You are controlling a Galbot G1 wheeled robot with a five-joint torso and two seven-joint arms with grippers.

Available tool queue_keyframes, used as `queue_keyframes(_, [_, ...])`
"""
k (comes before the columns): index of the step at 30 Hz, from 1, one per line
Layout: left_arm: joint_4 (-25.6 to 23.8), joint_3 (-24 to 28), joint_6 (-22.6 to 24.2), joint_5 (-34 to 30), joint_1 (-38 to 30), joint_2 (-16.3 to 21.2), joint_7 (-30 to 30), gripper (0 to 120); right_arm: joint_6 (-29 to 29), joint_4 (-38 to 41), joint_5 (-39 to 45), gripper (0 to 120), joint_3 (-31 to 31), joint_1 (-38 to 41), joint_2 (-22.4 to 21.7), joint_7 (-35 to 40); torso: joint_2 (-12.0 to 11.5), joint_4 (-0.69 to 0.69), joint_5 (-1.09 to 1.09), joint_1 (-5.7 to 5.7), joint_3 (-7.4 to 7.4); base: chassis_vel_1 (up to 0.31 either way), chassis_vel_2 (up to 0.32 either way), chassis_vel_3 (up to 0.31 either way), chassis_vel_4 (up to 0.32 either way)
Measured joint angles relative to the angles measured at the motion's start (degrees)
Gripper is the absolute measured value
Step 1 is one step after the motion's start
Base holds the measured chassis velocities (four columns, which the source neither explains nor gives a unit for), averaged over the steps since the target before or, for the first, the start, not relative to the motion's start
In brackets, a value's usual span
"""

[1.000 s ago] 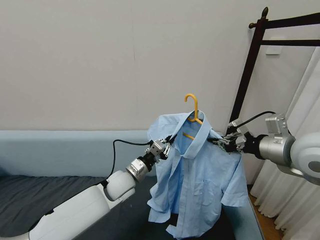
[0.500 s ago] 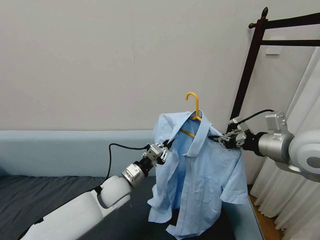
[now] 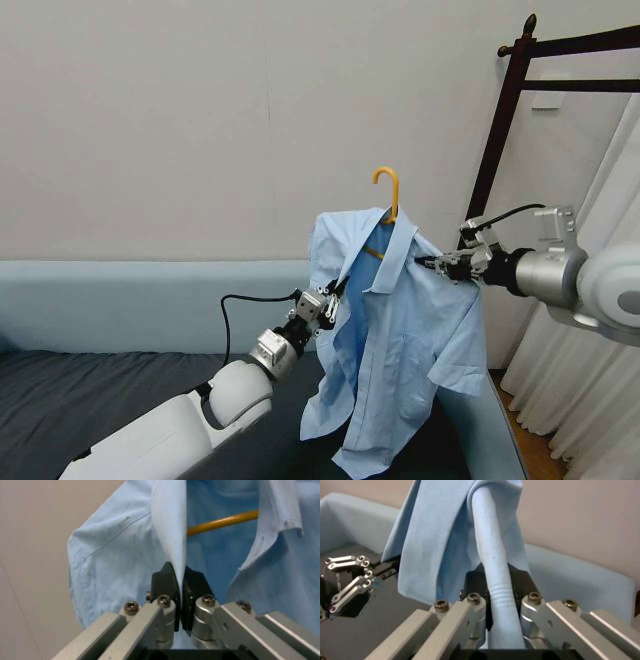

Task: Pick up the clothes from the sofa and hang them on the clothes hanger.

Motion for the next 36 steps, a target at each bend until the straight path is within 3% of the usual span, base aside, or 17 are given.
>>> queue_keyframes(4, [-2.5,0.6,6.5,-4.7,-4.2,0.6,-3.1,20,0.0,-0.2,1.2,6,-0.3,2.0,-0.8,0.9,0.0,-0.01,0.01,0.00,0.00,0.000,0.000,0.000,0.000])
queue_keyframes(5, [-2.5,0.6,6.5,-4.7,-4.2,0.6,-3.1,20,0.0,-0.2,1.2,6,-0.3,2.0,-0.8,0.9,0.0,-0.01,0.01,0.00,0.00,0.000,0.000,0.000,0.000])
queue_keyframes(8, [-4.8,0.6,10.2,-10.4,-4.6,2.9,-5.5,35,0.0,0.8,3.3,6,0.9,0.6,-1.9,4.1,0.0,-0.02,0.02,0.00,0.00,0.000,0.000,0.000,0.000])
queue_keyframes(10, [-5.1,0.4,10.4,-10.7,-4.3,3.2,-5.6,36,0.0,1.0,3.9,6,1.0,0.5,-2.1,4.8,0.0,-0.02,0.02,0.00,0.00,0.000,0.000,0.000,0.000])
queue_keyframes(14, [-9.1,-5.4,10.7,-12.1,4.4,6.4,-2.7,56,0.0,1.5,13.3,6,2.4,1.2,-3.0,13.6,0.0,0.00,0.00,0.00,0.00,0.000,0.000,0.000,0.000])
queue_keyframes(15, [-9.1,-5.4,10.7,-12.1,4.4,6.4,-2.7,56,0.0,1.5,13.3,6,2.4,1.2,-3.0,13.6,0.0,0.00,0.00,0.00,0.00,0.000,0.000,0.000,0.000])
queue_keyframes(19, [-13.3,-17.4,9.4,-12.1,16.3,6.5,-4.2,74,0.0,1.3,23.4,6,1.9,6.9,-3.1,24.7,0.0,0.00,0.02,0.00,0.00,0.000,0.000,0.000,0.000])
queue_keyframes(20, [-13.3,-17.4,9.4,-12.1,16.3,6.5,-4.2,74,0.0,1.3,23.4,6,1.9,6.9,-3.1,24.7,0.0,0.00,0.02,0.00,0.00,0.000,0.000,0.000,0.000])
queue_keyframes(23, [-17.2,-26.9,9.5,-10.5,28.8,5.4,-5.9,90,0.0,1.4,29.5,6,0.5,14.3,-3.7,29.8,0.0,0.00,-0.02,0.00,-0.01,0.000,0.000,0.000,0.000])
queue_keyframes(24, [-17.2,-26.9,9.5,-10.5,28.8,5.4,-5.9,90,0.0,1.4,29.5,6,0.5,14.3,-3.7,29.8,0.0,0.00,-0.02,0.00,-0.01,0.000,0.000,0.000,0.000])
queue_keyframes(26, [-19.5,-31.6,8.7,-8.2,37.9,4.0,-6.3,97,0.0,1.5,30.4,6,-0.1,16.7,-4.0,31.5,0.0,0.00,-0.03,-0.01,-0.02,0.000,0.000,0.000,0.000])
queue_keyframes(27, [-19.5,-31.6,8.7,-8.2,37.9,4.0,-6.3,97,0.0,1.5,30.4,6,-0.1,16.7,-4.0,31.5,0.0,0.00,-0.03,-0.01,-0.02,0.000,0.000,0.000,0.000])
queue_keyframes(31, [-20.6,-36.8,4.2,-3.3,52.8,0.9,-4.4,100,0.0,0.9,26.1,6,-0.1,14.7,-4.4,33.8,0.0,0.00,0.01,-0.01,-0.02,0.000,0.000,0.000,0.000])
queue_keyframes(32, [-20.6,-36.8,4.2,-3.3,52.8,0.9,-4.4,100,0.0,0.9,26.1,6,-0.1,14.7,-4.4,33.8,0.0,0.00,0.01,-0.01,-0.02,0.000,0.000,0.000,0.000])
queue_keyframes(36, [-22.3,-40.5,2.8,5.2,65.7,-8.2,-7.6,100,0.0,-0.2,22.6,6,0.2,11.1,-3.1,39.7,0.0,-0.02,0.00,-0.01,0.00,0.000,0.000,0.000,0.000])
